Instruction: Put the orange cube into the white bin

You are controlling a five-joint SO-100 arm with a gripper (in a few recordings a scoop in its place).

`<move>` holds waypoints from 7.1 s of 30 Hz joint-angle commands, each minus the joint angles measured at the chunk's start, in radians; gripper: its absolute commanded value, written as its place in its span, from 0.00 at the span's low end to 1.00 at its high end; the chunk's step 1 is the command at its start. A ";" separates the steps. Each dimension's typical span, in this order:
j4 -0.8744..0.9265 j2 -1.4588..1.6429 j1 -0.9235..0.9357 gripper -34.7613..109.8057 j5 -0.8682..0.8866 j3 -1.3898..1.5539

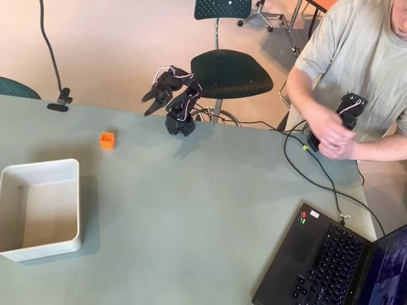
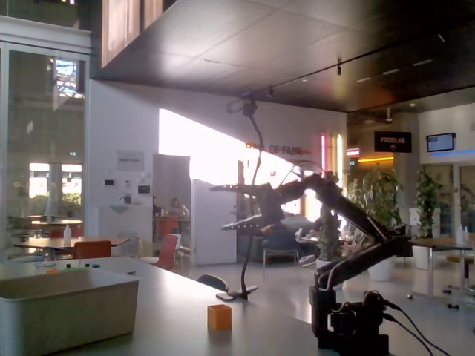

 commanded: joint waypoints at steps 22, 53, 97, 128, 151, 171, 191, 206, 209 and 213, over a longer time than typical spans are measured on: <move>0.238 -0.781 0.456 0.57 0.014 -0.376; 0.371 -1.170 0.578 0.57 0.537 -0.684; 0.528 -1.365 0.552 0.87 0.535 -0.727; 0.500 -1.456 0.577 0.88 0.532 -0.856; 0.390 -1.571 0.578 0.87 0.534 -0.856; 0.387 -1.615 0.572 0.87 0.535 -0.848; 0.385 -1.595 0.580 0.65 0.534 -0.857; 0.385 -1.594 0.584 0.60 0.532 -0.859; 0.385 -1.592 0.583 0.58 0.532 -0.859; 0.385 -1.575 0.580 0.56 0.532 -0.859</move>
